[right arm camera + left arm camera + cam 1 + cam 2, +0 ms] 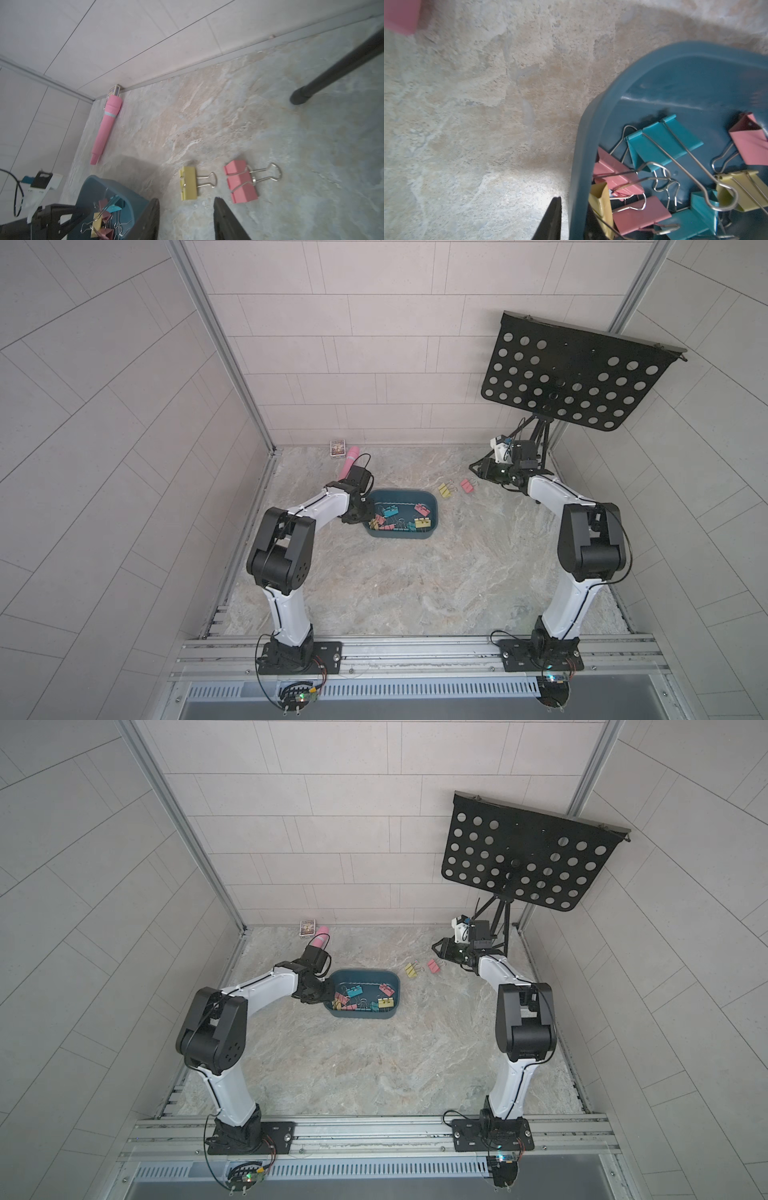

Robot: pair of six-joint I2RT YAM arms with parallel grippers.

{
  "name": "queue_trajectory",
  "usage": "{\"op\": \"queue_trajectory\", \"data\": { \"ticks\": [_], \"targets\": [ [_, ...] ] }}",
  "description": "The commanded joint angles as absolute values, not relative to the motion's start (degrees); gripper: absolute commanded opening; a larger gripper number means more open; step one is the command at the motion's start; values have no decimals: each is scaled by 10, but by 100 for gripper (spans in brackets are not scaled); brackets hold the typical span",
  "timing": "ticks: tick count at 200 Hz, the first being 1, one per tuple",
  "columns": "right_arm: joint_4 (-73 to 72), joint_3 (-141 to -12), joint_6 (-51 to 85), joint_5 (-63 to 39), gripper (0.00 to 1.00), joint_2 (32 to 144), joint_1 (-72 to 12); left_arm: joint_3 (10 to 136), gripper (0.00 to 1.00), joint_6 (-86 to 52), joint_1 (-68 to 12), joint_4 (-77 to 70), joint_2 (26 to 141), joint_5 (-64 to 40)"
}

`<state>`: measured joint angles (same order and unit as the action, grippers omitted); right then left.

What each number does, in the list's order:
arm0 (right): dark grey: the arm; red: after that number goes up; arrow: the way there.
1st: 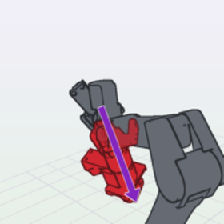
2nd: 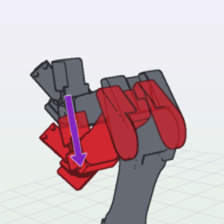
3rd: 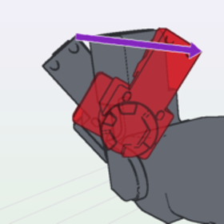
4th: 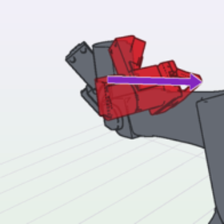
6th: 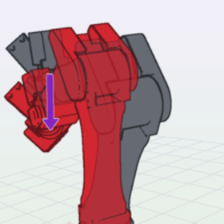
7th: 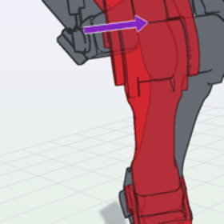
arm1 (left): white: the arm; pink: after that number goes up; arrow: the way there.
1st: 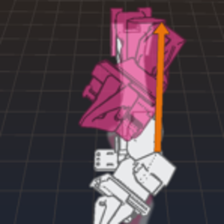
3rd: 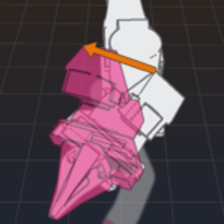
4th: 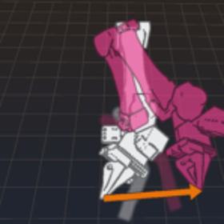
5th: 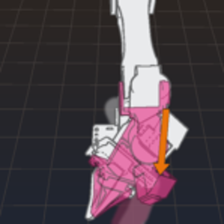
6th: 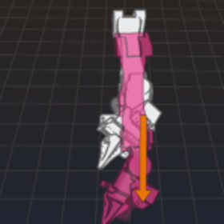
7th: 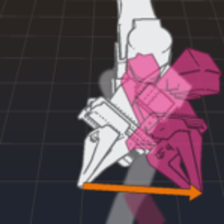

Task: Take out the binder clips from the storage box
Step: Place the binder clip at the center of the board, then pick up the binder clip from the storage box.

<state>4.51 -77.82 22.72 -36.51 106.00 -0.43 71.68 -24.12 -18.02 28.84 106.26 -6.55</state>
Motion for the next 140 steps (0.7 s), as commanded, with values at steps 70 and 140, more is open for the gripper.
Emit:
{"op": "queue_trajectory", "data": {
  "ticks": [70,140],
  "targets": [
    [246,-874,11,-258,44,1083,-220,729,24,-236,-177,299,1055,-75],
    [309,-933,-59,-147,43,1163,-296,722,24,-238,-177,294,1052,-77]
  ]
}}
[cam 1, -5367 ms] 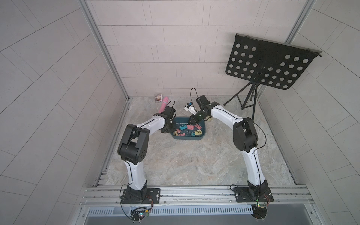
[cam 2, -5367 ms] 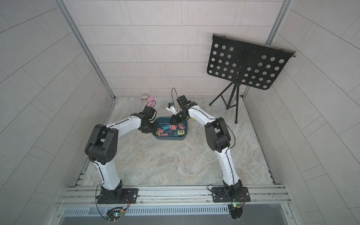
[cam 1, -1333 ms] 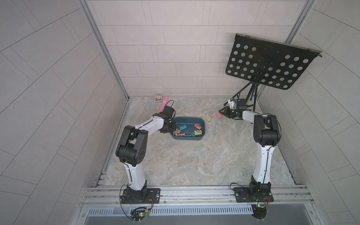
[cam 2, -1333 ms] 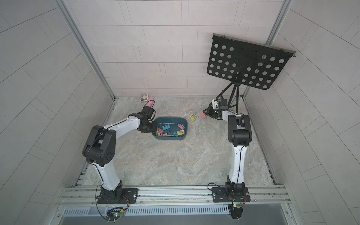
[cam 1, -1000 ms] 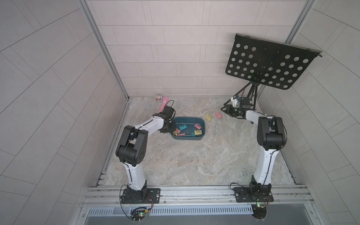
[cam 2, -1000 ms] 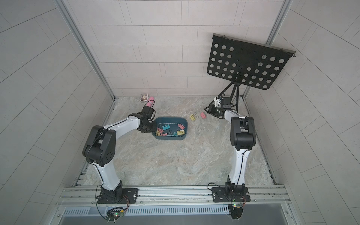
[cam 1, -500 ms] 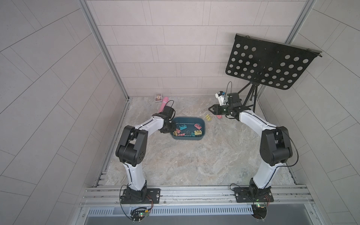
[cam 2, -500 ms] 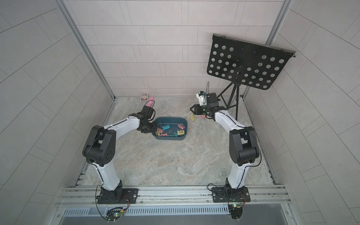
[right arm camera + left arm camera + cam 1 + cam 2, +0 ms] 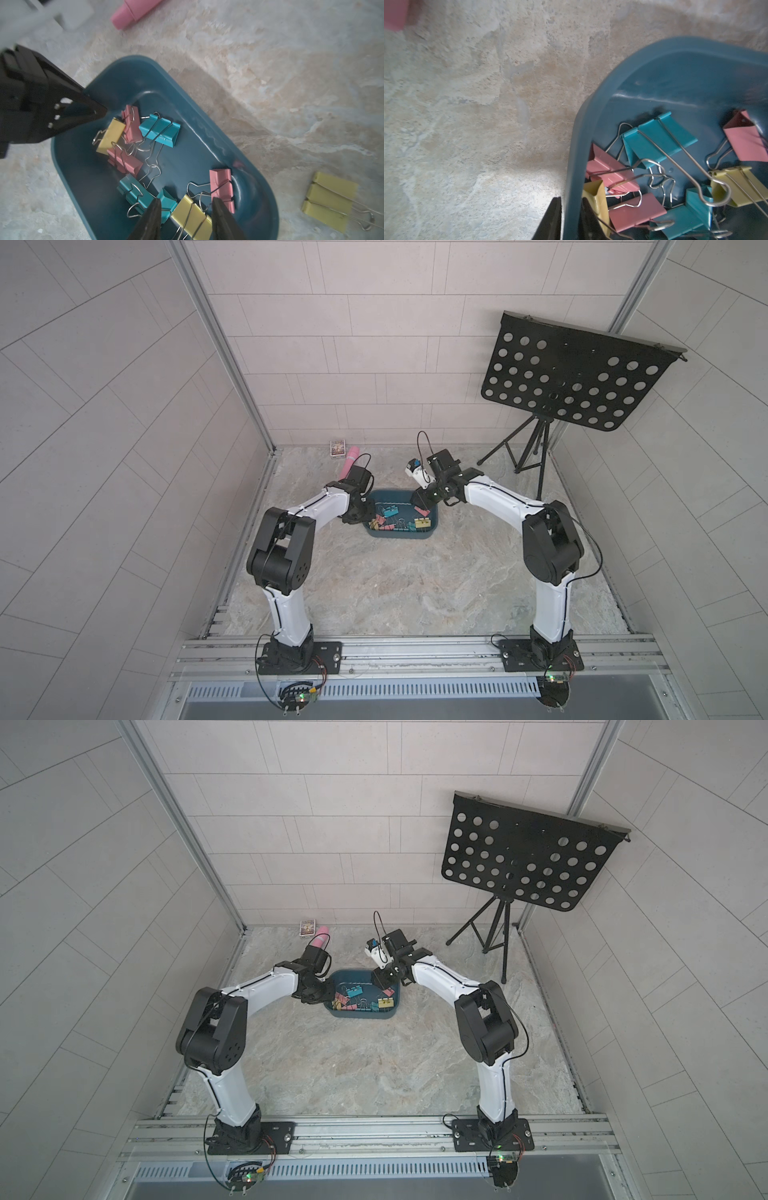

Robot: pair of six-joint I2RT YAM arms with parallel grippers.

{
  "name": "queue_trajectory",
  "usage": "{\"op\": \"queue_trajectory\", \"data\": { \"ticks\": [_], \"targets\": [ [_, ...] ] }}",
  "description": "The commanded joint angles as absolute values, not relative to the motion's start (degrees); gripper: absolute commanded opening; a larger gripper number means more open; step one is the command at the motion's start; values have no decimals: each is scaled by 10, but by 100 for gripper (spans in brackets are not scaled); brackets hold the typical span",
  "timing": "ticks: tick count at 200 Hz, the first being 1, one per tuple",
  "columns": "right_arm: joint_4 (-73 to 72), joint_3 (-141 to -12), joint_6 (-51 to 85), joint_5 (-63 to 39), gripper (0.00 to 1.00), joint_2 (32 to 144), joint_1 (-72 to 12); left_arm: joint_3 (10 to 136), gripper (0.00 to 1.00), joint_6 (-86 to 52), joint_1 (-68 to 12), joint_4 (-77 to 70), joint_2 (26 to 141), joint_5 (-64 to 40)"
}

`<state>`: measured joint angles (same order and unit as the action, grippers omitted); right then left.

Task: Take out the binder clips from the storage box
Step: Pick up the binder clip from the storage box.

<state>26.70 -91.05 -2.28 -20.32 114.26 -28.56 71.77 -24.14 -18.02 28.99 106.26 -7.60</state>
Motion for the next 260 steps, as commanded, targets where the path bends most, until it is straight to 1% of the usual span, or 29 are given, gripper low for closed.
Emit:
{"op": "queue_trajectory", "data": {
  "ticks": [1,69,80,118,216,260],
  "targets": [
    [310,-933,-59,-145,43,1164,-297,722,24,-238,-177,294,1052,-77],
    [361,-974,-91,-49,39,1204,-324,717,24,-239,-177,289,1053,-81],
    [361,-975,-91,-47,38,1208,-325,718,24,-239,-177,289,1055,-81],
    [363,-977,-94,-40,29,1213,-325,719,24,-238,-177,290,1053,-82],
    [366,-981,-94,-28,16,1227,-324,718,24,-237,-176,290,1052,-81],
    [360,-975,-93,-17,10,1210,-325,717,24,-237,-176,290,1051,-81]
  ]
}}
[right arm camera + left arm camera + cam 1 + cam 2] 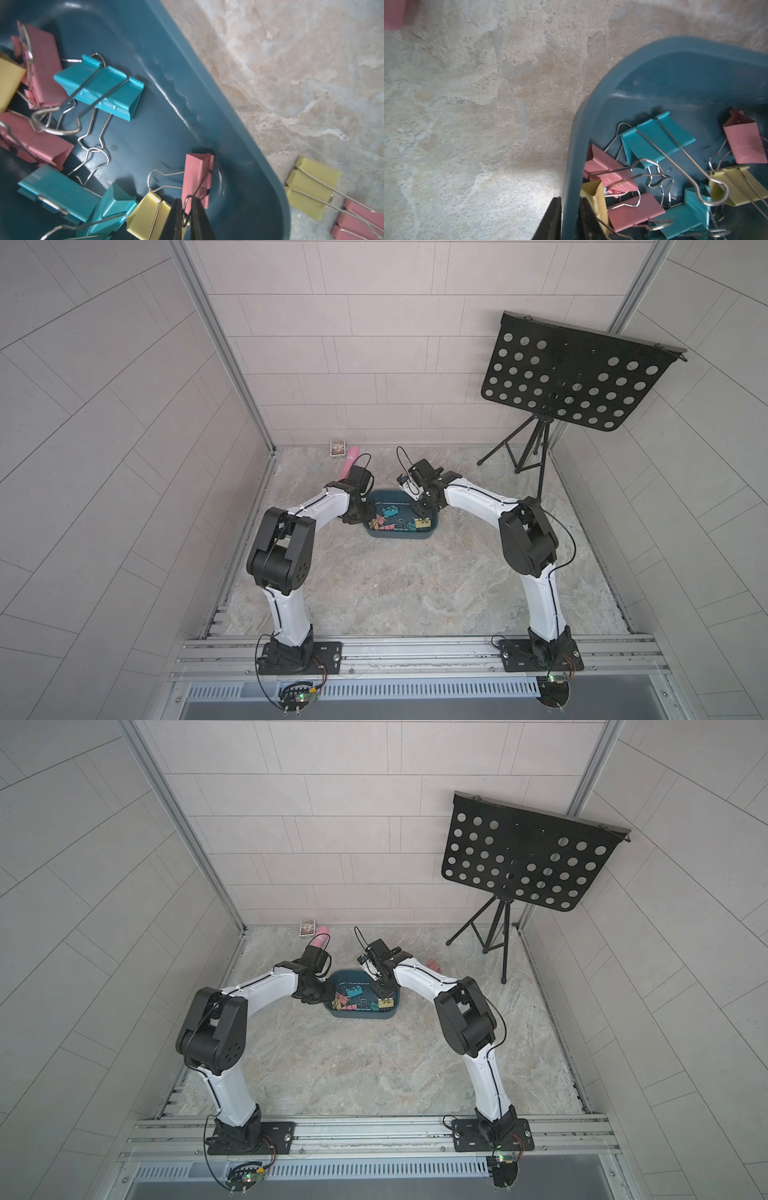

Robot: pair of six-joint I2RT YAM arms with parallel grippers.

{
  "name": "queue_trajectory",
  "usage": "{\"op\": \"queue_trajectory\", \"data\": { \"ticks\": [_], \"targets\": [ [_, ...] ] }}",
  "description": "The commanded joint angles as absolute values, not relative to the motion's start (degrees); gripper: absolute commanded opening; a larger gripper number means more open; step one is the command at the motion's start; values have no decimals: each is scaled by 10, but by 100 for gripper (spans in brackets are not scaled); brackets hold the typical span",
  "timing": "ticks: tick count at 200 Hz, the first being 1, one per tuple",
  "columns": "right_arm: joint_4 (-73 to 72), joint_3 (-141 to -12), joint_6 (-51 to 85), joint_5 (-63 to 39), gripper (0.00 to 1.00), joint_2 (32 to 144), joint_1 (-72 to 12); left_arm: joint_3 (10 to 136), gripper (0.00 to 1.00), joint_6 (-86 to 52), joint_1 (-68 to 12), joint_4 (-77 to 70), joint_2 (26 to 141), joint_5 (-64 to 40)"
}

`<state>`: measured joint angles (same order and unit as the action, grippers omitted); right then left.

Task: Take out the binder clips from the storage box
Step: Pick up the binder clip from the storage box.

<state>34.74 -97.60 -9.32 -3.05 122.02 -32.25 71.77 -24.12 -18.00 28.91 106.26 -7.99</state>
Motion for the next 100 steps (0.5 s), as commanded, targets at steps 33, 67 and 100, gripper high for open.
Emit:
{"op": "queue_trajectory", "data": {
  "ticks": [33,67,100],
  "targets": [
    [357,-974,-93,-14,5,1185,-324,718,24,-237,-175,290,1052,-82],
    [346,-963,-94,-11,2,1146,-323,717,24,-236,-174,293,1052,-81],
    [337,-953,-91,-11,1,1102,-312,718,24,-236,-173,294,1052,-79]
  ]
}}
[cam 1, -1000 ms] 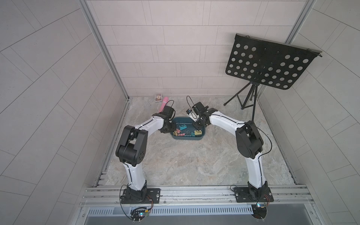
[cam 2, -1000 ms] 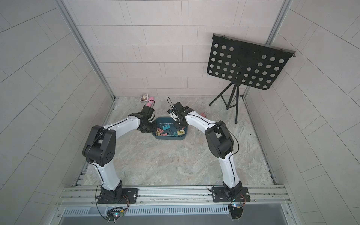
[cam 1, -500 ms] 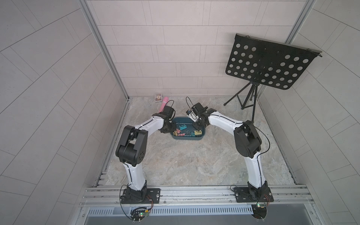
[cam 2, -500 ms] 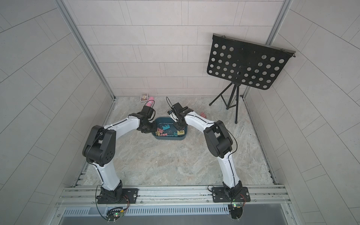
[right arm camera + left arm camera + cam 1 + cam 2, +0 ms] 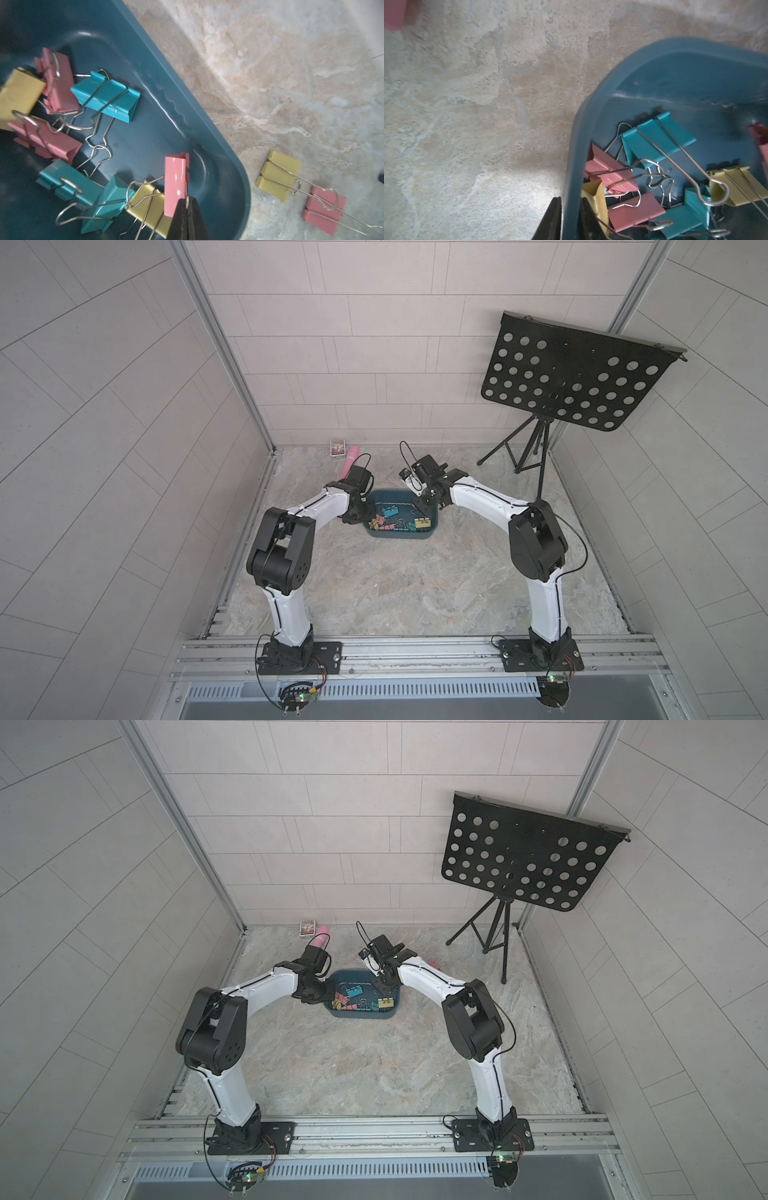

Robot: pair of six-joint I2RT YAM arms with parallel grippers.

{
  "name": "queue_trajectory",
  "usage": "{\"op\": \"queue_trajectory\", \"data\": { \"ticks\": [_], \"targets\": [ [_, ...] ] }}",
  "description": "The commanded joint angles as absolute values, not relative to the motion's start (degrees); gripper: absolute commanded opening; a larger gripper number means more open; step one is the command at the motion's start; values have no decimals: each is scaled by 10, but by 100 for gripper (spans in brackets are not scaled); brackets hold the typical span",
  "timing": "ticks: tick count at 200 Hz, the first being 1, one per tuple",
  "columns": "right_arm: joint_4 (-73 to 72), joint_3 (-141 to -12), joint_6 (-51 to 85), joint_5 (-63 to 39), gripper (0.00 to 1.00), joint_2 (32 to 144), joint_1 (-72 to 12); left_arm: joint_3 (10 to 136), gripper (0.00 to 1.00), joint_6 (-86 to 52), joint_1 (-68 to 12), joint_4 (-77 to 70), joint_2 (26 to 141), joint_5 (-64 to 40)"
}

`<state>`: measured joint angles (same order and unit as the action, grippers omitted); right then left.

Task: Take out the binder clips from the storage box
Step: Pick up the binder clip from the storage box, then place the binder clip at the center of the board.

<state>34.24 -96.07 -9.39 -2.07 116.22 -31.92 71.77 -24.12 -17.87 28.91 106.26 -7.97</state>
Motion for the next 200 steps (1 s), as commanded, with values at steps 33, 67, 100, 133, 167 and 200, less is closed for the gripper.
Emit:
{"op": "queue_trajectory", "data": {
  "ticks": [33,67,100,133,167,200],
  "targets": [
    [320,-931,-93,36,1,1053,-301,718,24,-237,-173,294,1049,-81],
    [319,-908,-98,68,0,1024,-263,719,24,-236,-173,293,1043,-84],
    [319,-880,-102,114,0,1013,-227,720,24,-234,-173,294,1041,-81],
    [314,-841,-109,155,0,1009,-198,718,24,-234,-172,294,1042,-83],
    [293,-813,-108,169,0,1017,-175,715,24,-236,-172,289,1042,-84],
    [280,-809,-108,184,0,1040,-162,717,24,-236,-172,288,1041,-89]
  ]
}}
